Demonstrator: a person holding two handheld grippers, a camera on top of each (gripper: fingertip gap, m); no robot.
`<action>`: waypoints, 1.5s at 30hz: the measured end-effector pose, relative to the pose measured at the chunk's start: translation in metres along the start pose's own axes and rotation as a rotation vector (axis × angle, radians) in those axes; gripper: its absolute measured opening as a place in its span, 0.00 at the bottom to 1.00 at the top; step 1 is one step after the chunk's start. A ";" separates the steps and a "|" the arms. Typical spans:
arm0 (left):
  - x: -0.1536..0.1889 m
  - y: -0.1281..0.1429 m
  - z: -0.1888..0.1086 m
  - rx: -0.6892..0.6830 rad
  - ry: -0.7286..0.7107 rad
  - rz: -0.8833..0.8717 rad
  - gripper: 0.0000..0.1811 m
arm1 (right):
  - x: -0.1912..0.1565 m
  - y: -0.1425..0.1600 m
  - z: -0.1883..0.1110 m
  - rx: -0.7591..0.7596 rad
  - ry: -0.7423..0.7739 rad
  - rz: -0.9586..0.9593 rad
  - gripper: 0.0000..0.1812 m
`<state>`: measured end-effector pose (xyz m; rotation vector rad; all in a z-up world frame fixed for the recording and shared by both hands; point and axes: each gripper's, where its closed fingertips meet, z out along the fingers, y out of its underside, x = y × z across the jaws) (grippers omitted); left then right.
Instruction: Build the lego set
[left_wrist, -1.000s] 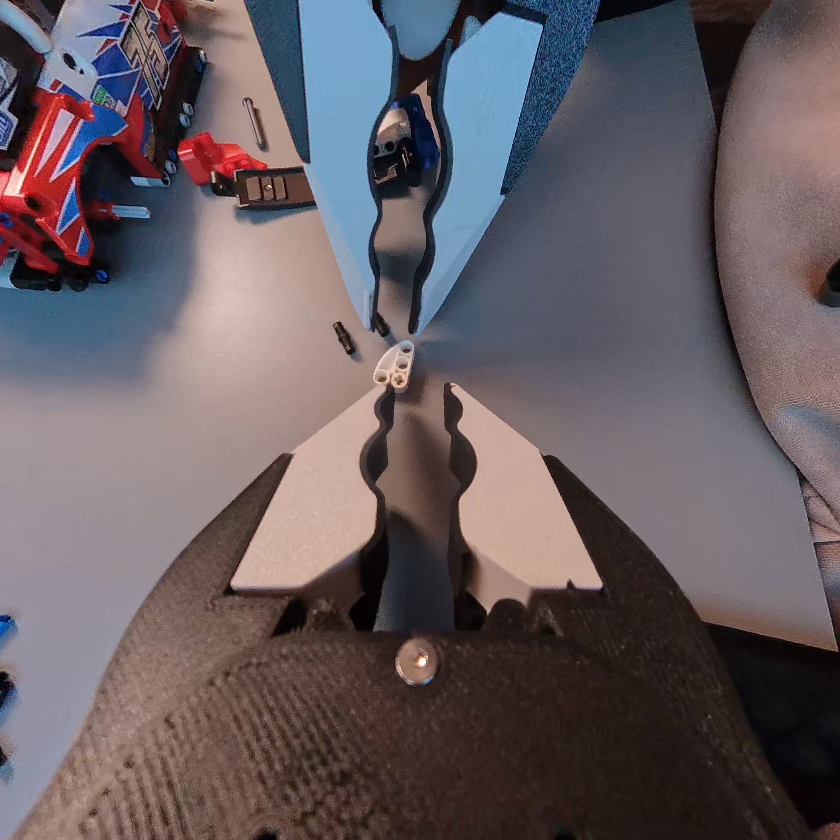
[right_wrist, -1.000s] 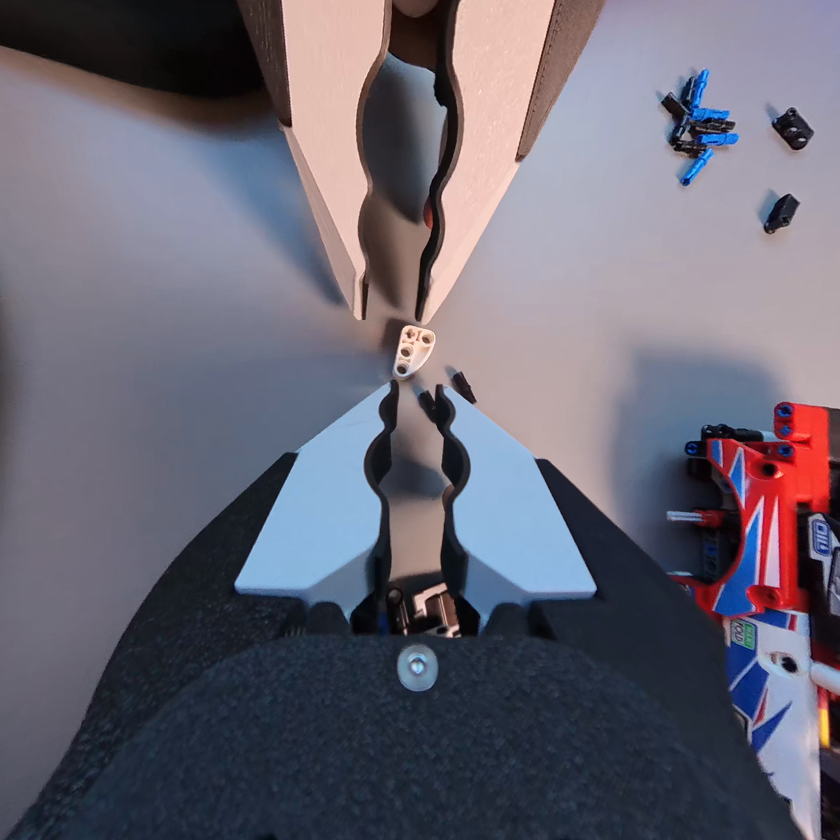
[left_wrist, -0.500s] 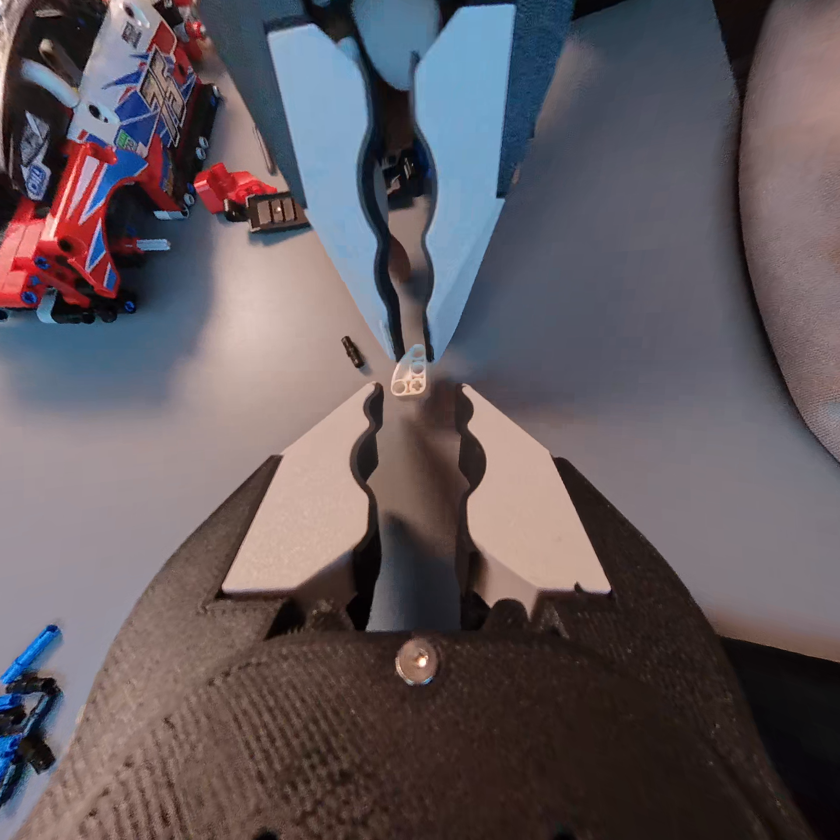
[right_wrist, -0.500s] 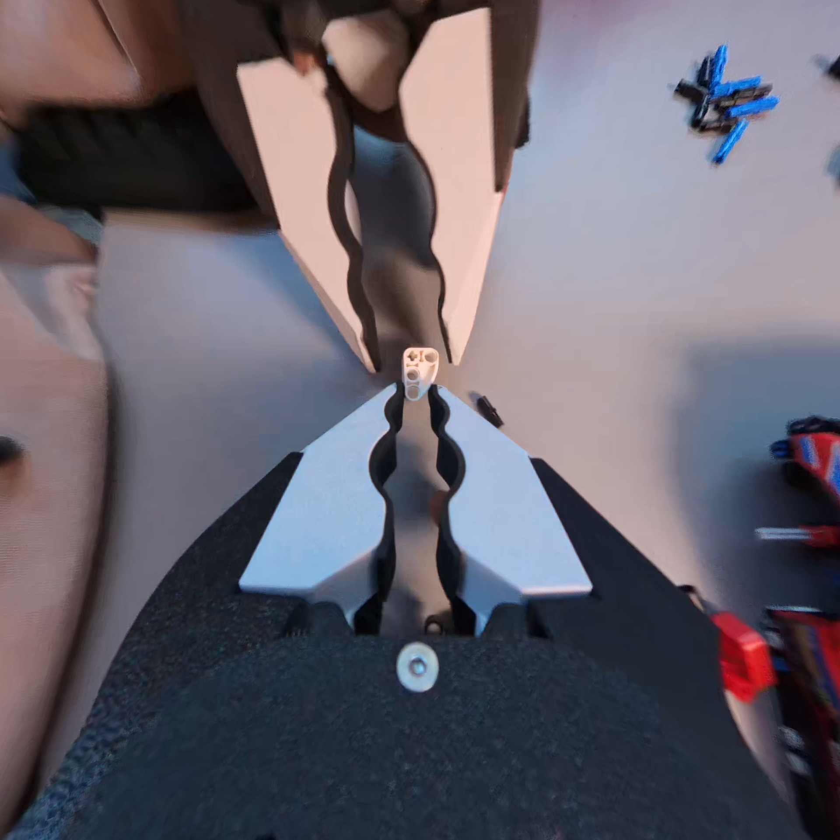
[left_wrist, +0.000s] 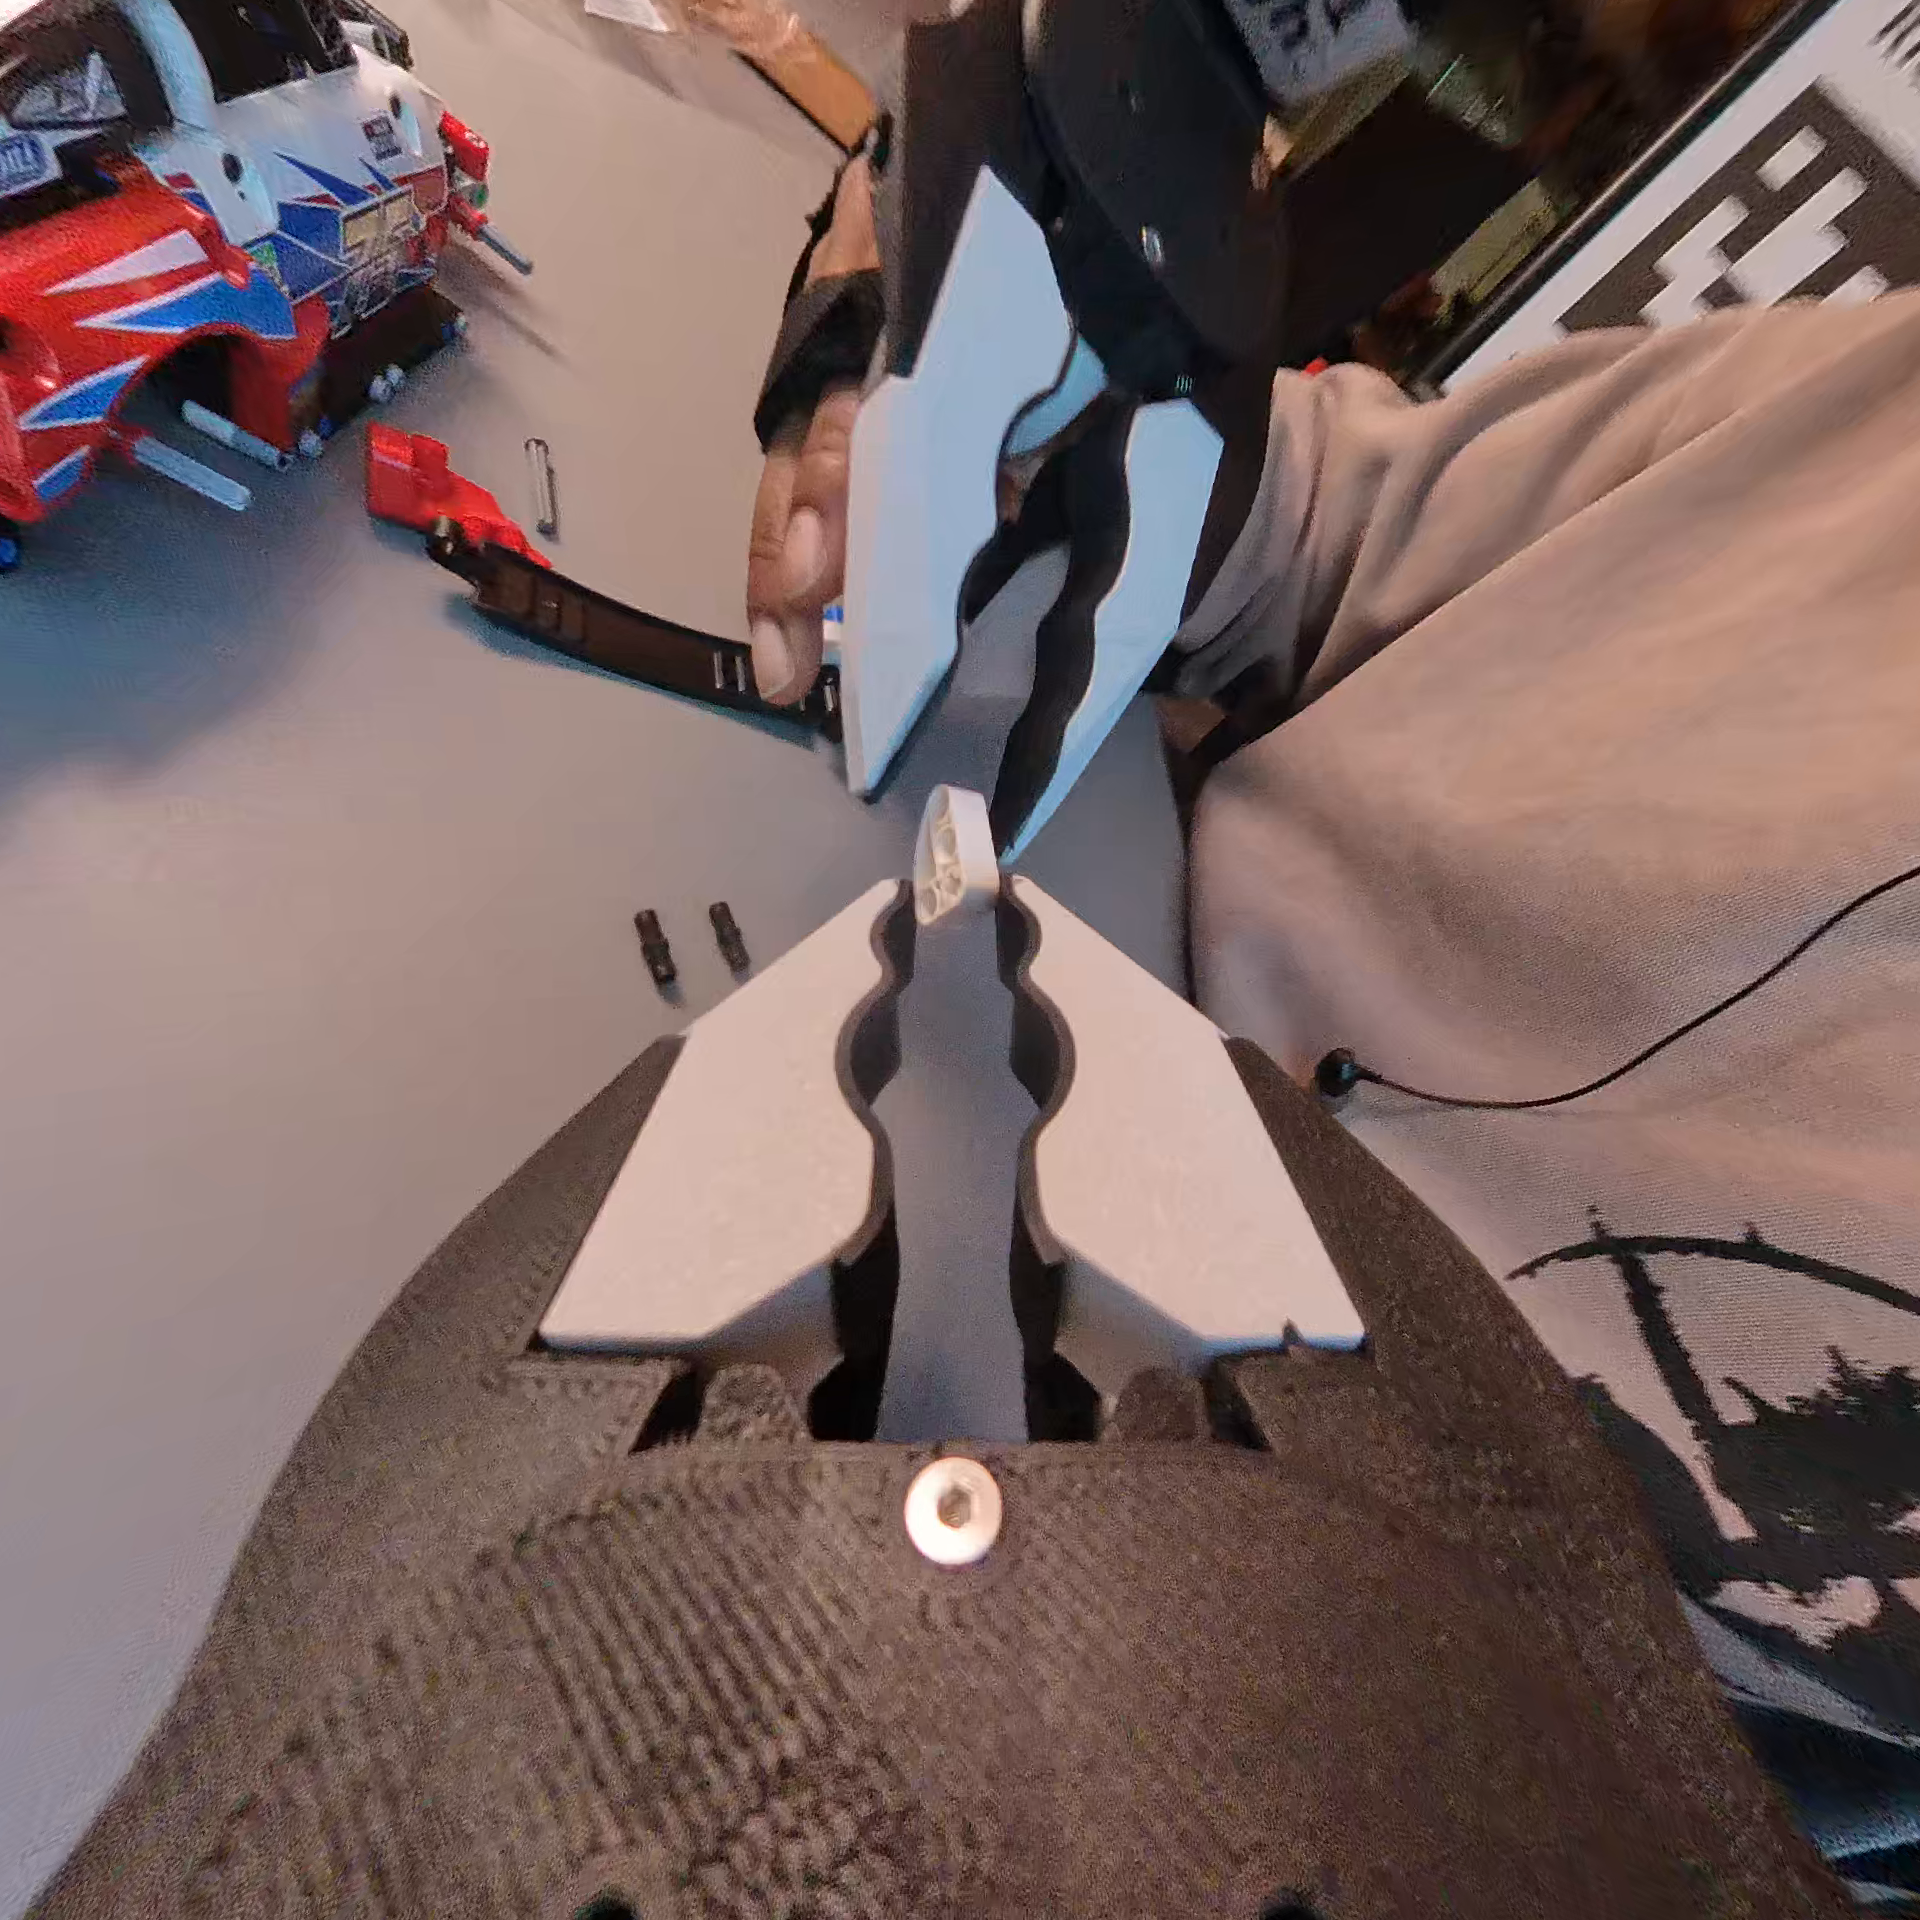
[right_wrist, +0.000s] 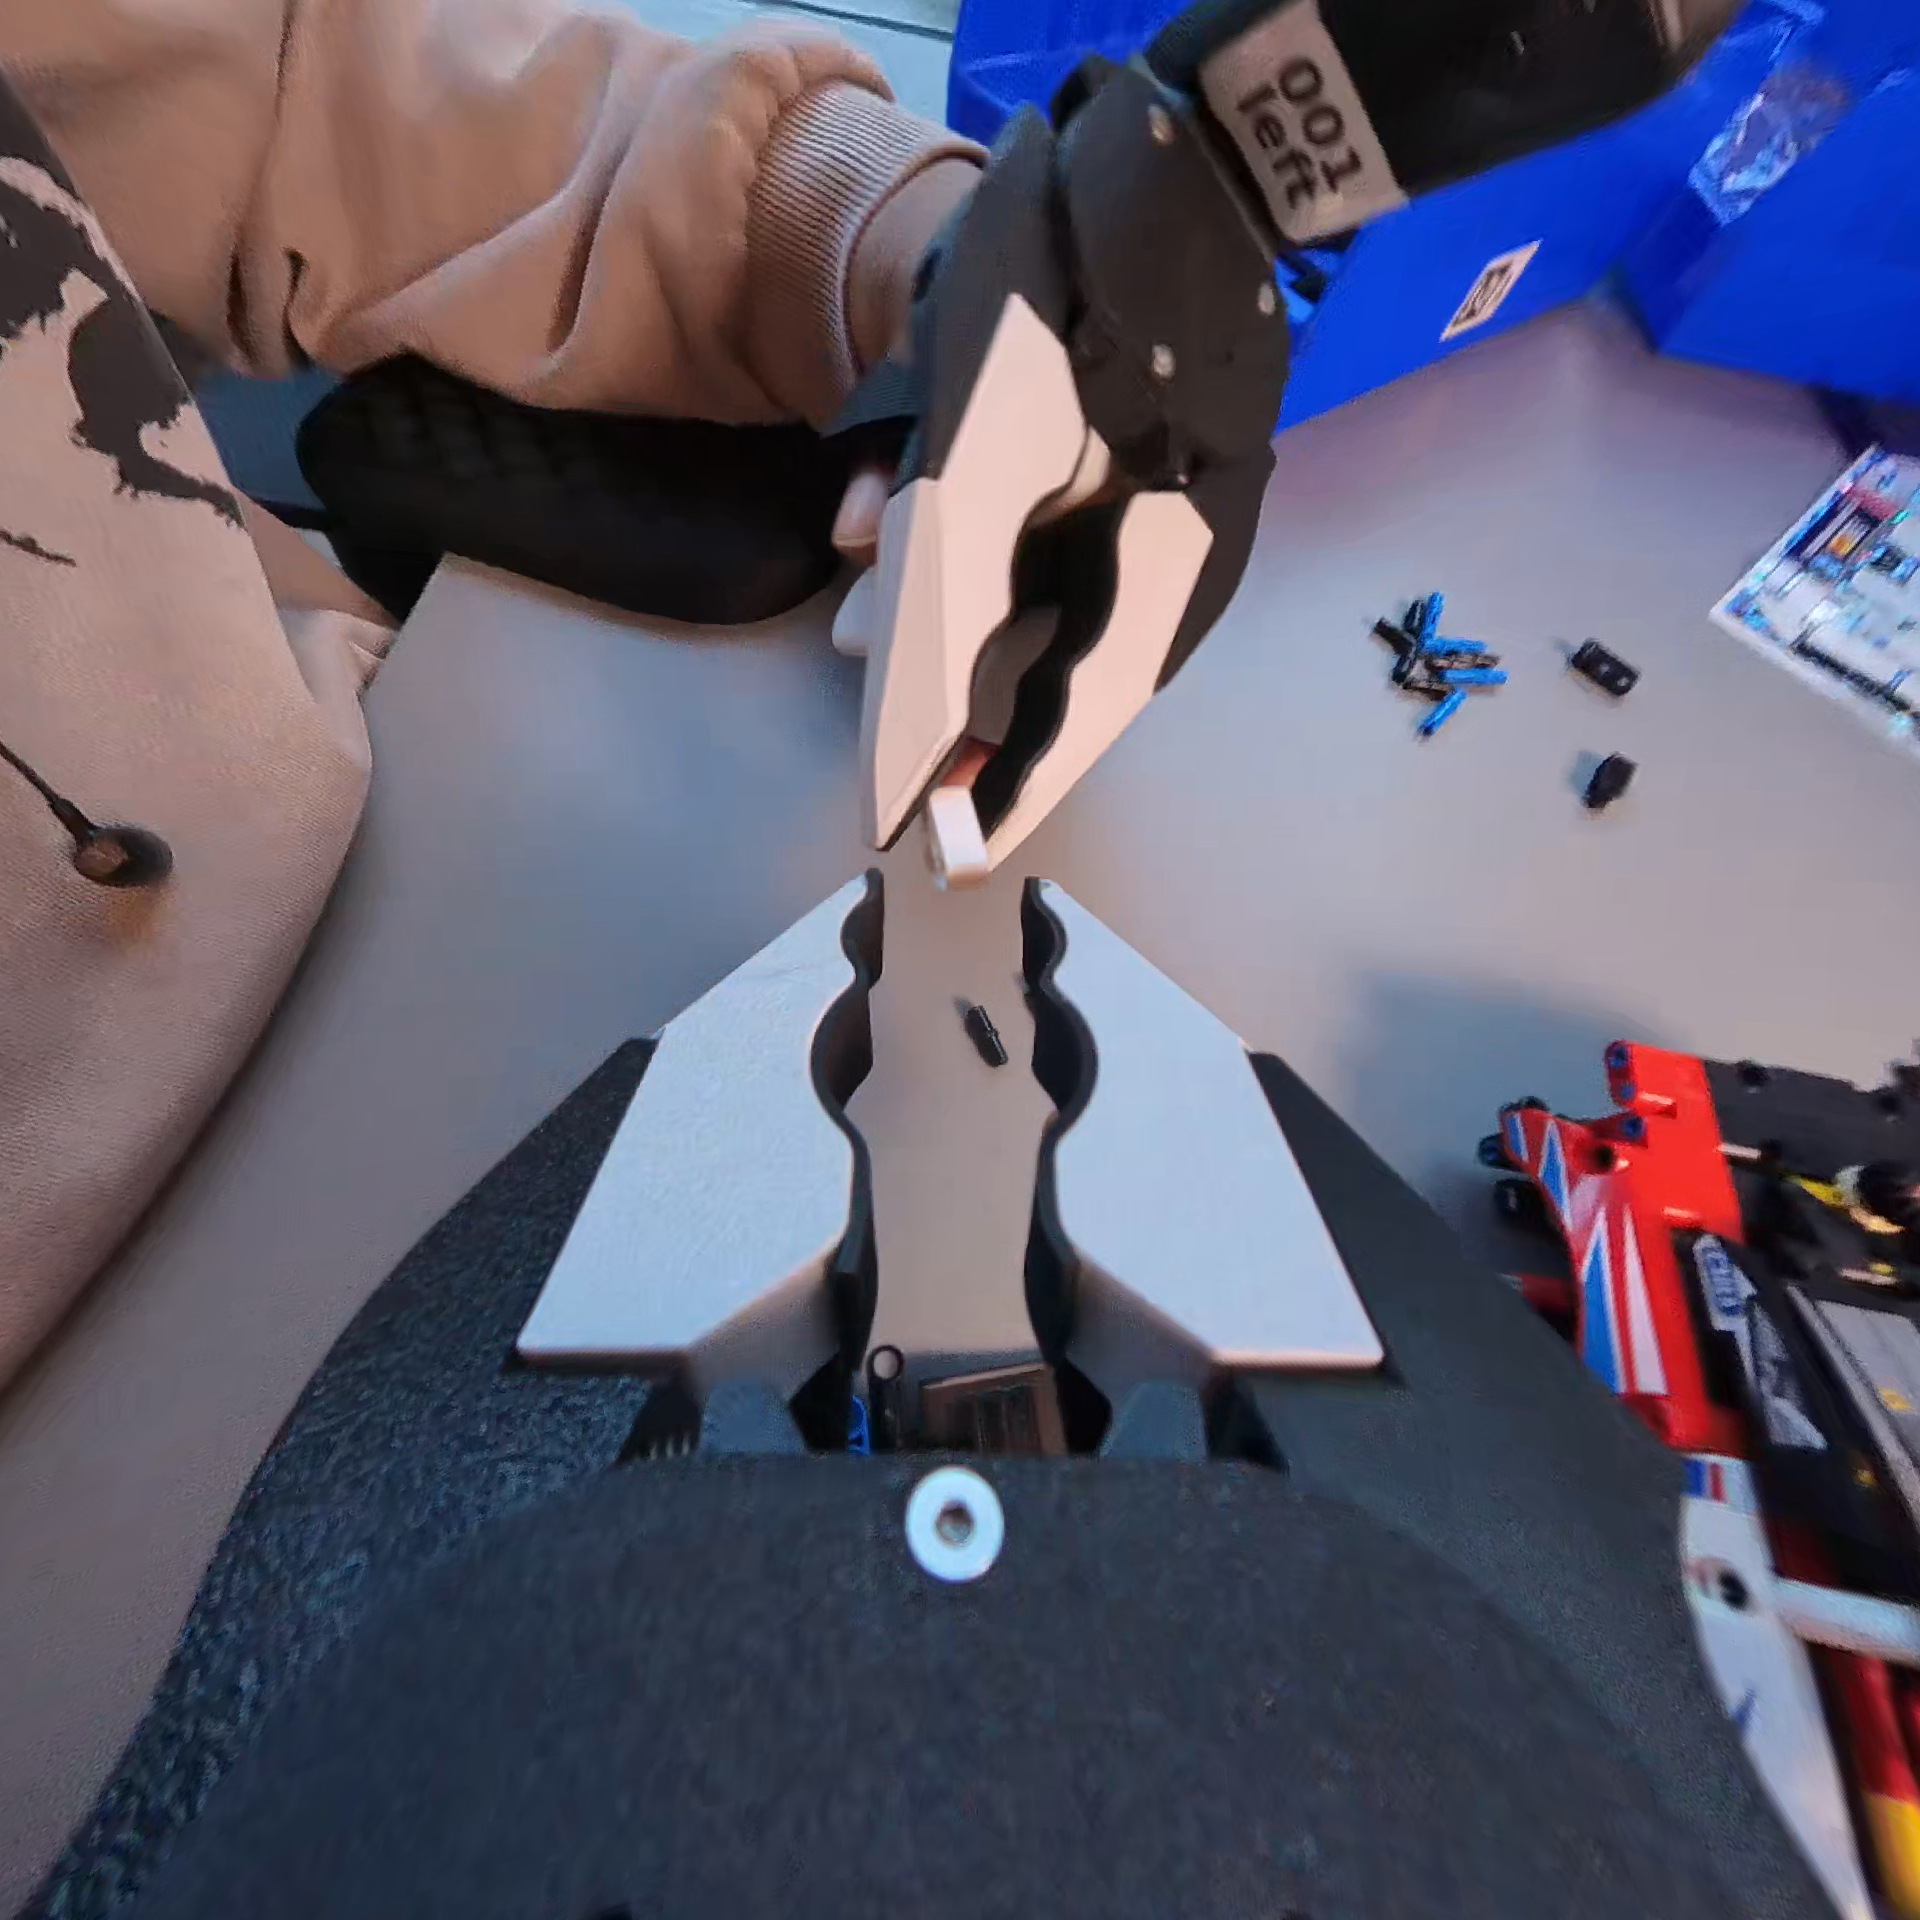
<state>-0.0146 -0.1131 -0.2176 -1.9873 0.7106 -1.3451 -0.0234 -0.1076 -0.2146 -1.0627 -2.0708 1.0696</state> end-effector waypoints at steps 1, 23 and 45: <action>0.002 -0.002 0.000 0.014 0.033 -0.037 0.07 | -0.001 -0.002 0.000 0.002 0.021 -0.036 0.12; -0.022 0.004 0.001 -0.164 -0.448 0.706 0.08 | 0.003 0.016 0.006 0.044 -0.267 0.866 0.03; -0.036 0.052 0.001 -0.414 -0.390 0.510 0.13 | 0.008 0.058 0.019 -0.445 -0.035 -0.003 0.07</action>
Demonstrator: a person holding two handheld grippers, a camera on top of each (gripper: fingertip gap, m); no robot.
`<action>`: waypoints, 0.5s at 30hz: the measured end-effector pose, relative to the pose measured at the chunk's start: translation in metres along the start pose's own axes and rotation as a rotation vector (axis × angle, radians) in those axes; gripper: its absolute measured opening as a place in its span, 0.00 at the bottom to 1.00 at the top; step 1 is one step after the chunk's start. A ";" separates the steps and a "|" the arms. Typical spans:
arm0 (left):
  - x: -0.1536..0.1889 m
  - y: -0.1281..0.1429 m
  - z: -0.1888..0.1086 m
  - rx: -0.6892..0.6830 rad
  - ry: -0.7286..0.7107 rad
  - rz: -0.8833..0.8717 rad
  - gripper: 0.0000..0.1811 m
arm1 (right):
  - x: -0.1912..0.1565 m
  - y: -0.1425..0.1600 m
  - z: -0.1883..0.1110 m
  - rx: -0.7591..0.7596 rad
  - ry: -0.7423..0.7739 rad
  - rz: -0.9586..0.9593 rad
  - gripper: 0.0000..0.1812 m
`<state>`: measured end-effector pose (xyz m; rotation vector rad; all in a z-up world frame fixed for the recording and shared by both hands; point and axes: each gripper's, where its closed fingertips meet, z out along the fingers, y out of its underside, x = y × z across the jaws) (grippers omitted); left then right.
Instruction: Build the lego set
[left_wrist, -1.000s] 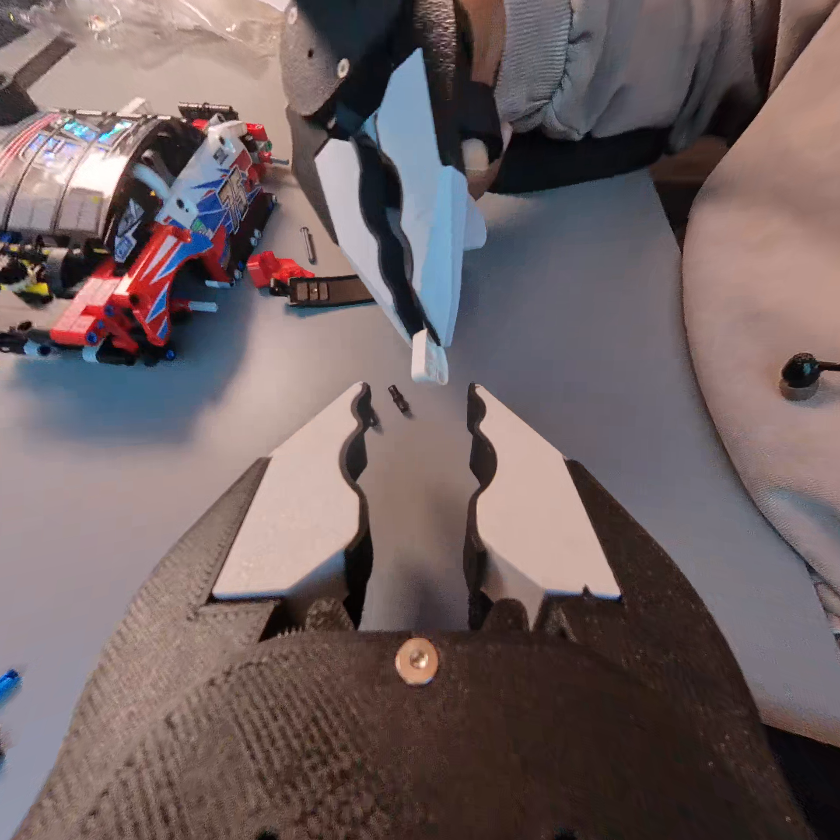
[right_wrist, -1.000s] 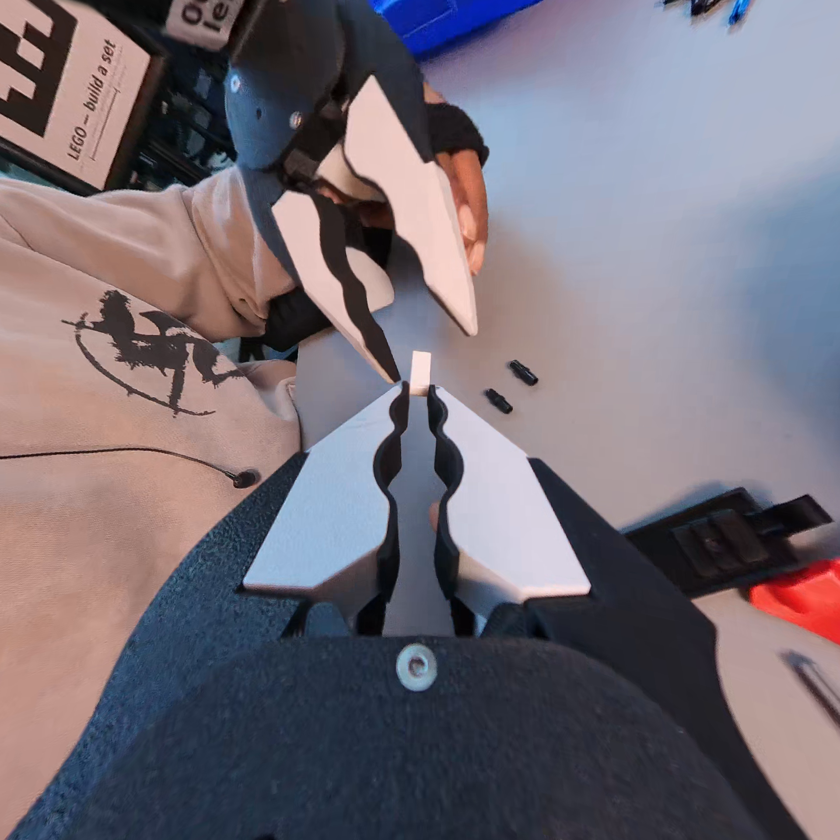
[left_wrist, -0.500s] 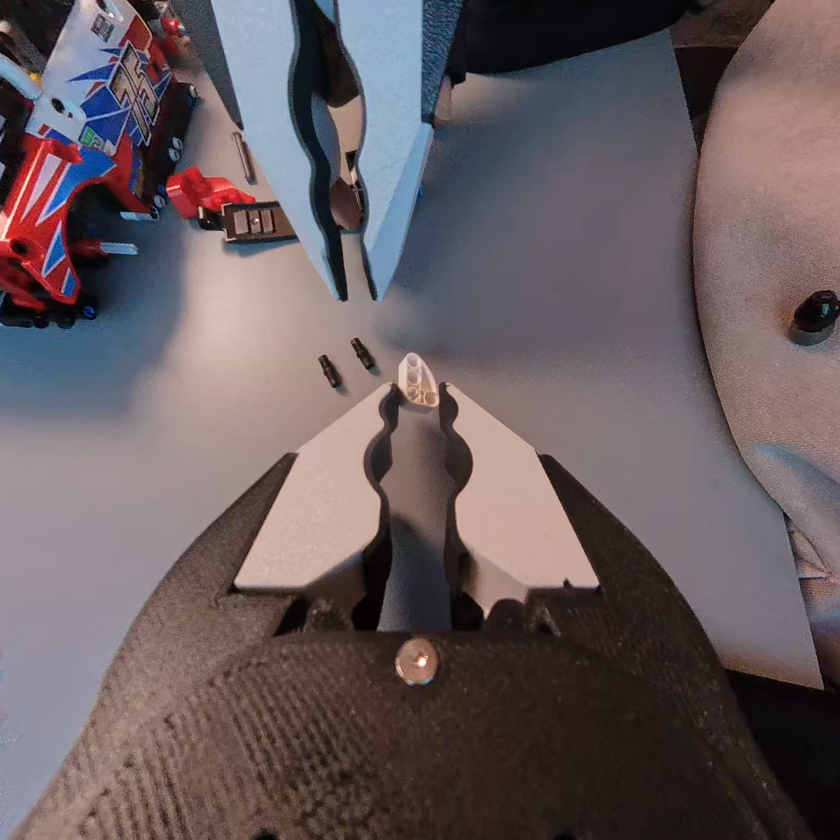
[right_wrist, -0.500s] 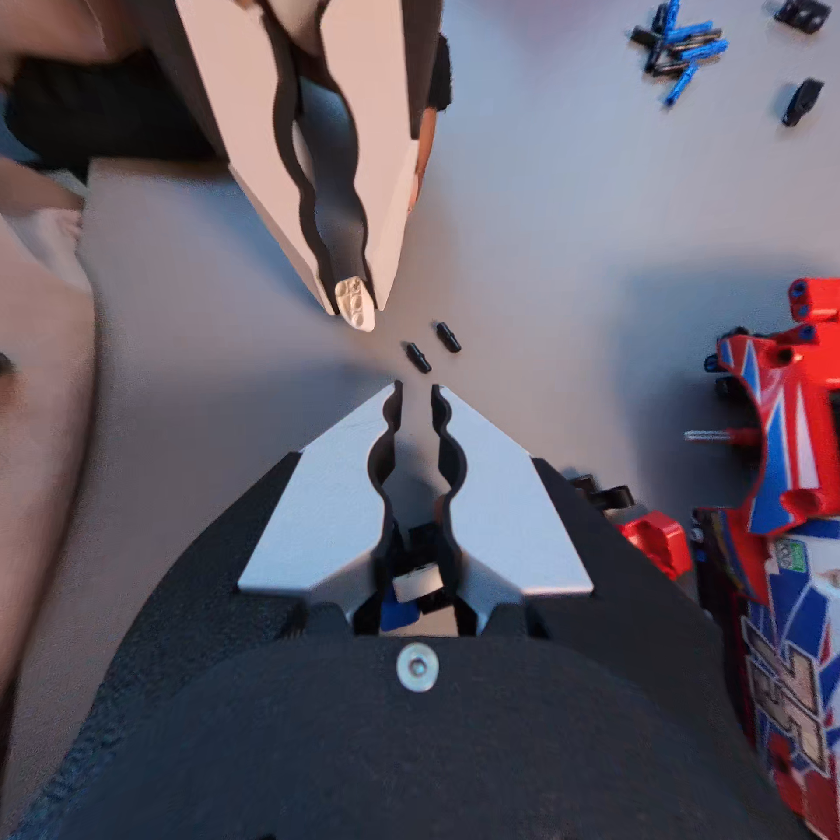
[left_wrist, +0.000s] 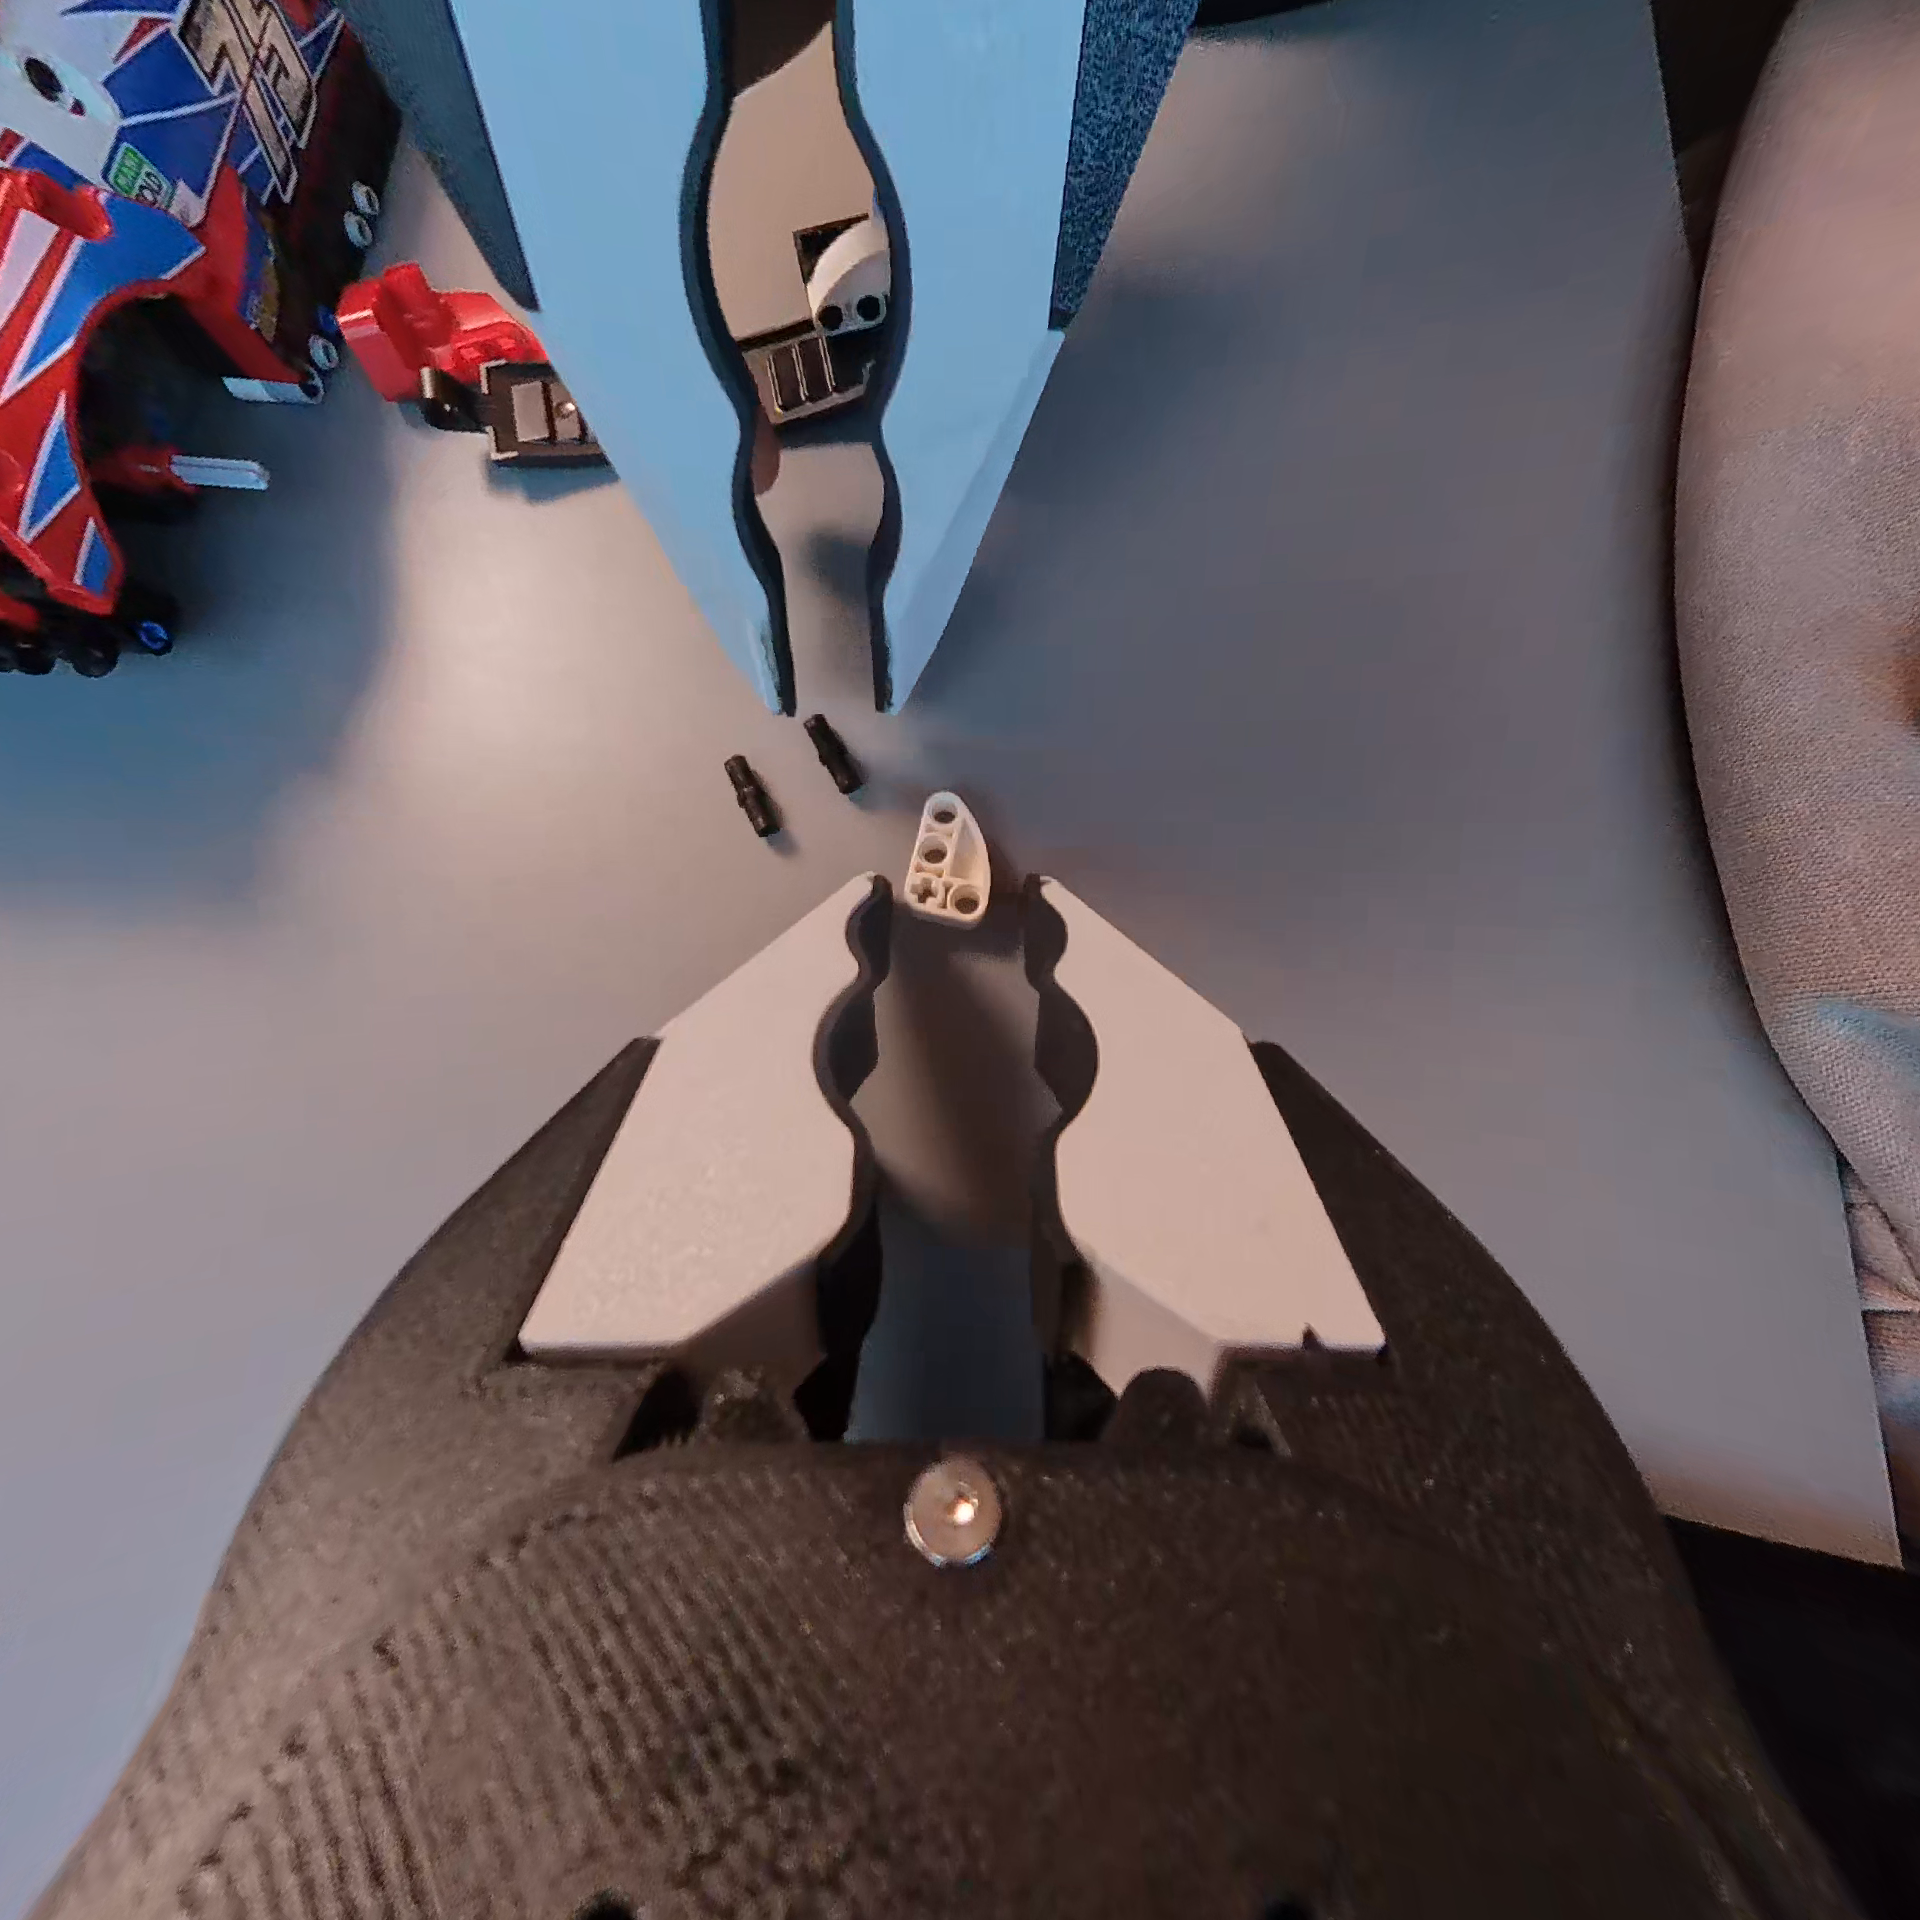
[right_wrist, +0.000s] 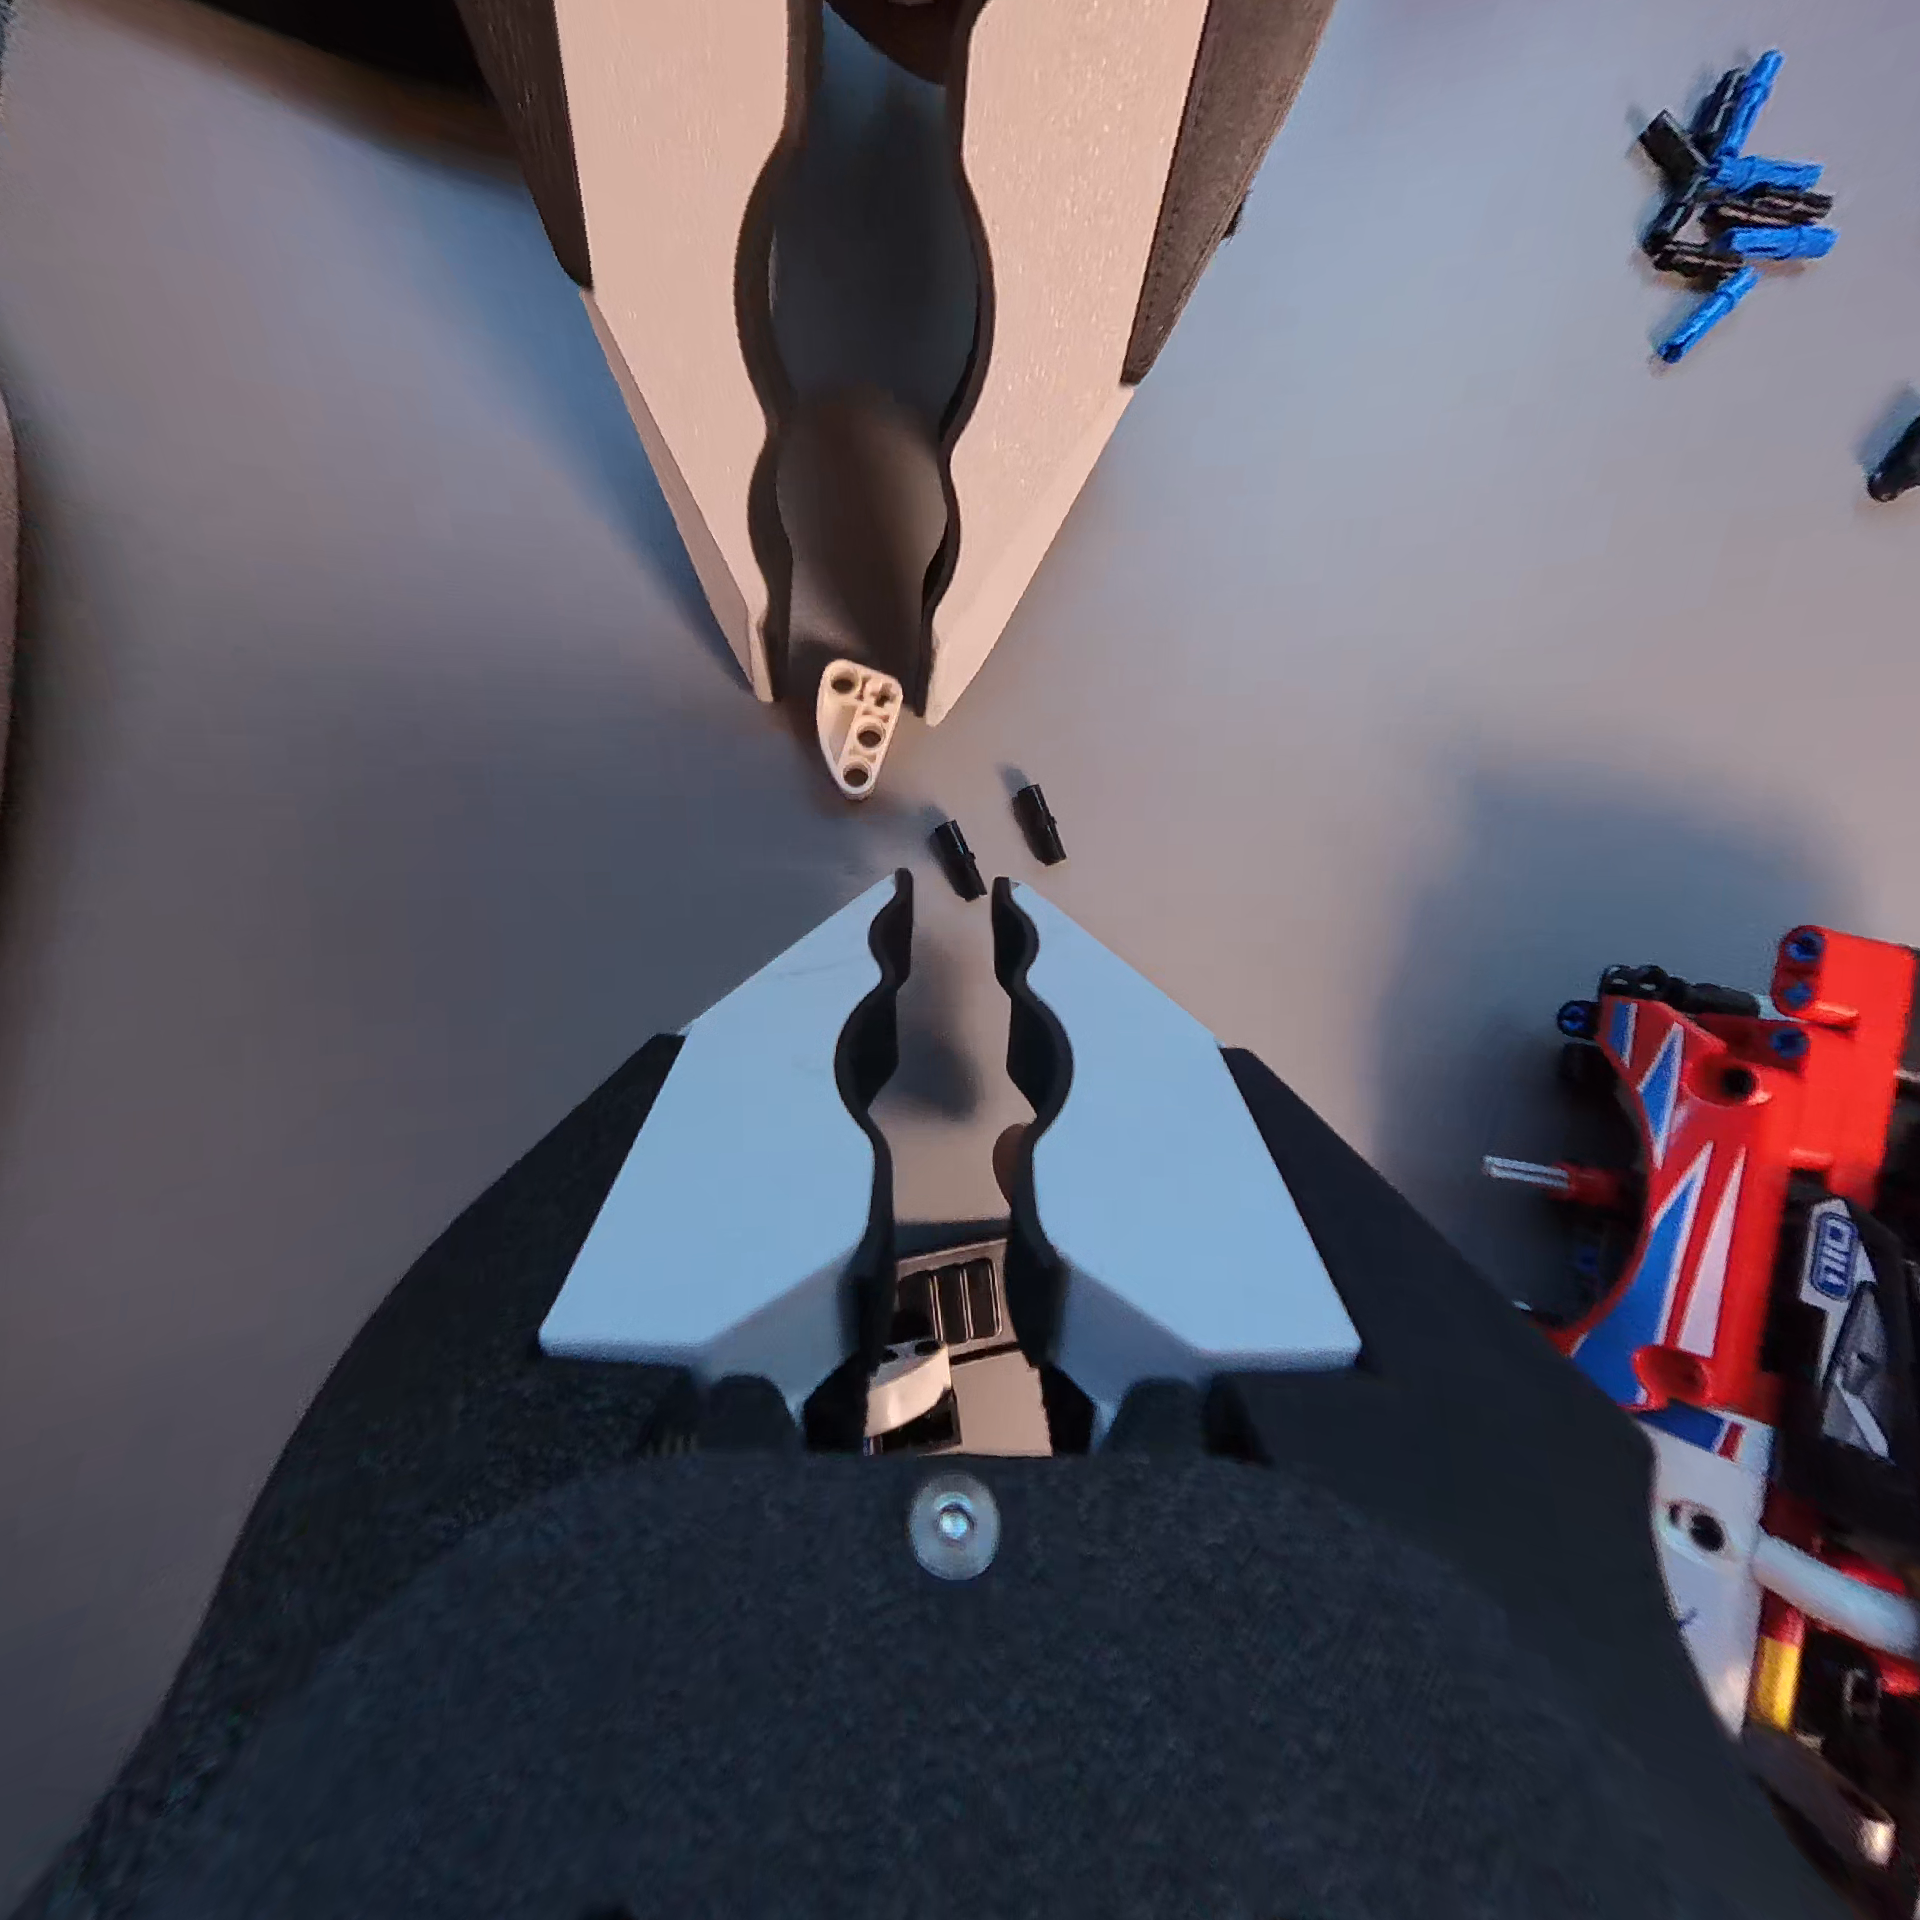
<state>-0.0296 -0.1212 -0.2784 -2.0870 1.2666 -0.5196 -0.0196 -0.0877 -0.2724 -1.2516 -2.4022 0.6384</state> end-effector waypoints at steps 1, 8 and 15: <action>0.000 0.001 -0.001 -0.001 0.003 0.005 0.13 | 0.000 0.001 0.001 -0.014 -0.009 -0.001 0.07; -0.001 -0.001 0.000 0.015 0.002 0.014 0.08 | 0.000 0.002 0.007 -0.039 -0.071 0.003 0.07; -0.004 -0.005 0.003 0.018 -0.029 -0.023 0.07 | -0.002 0.005 0.006 -0.042 -0.089 0.014 0.01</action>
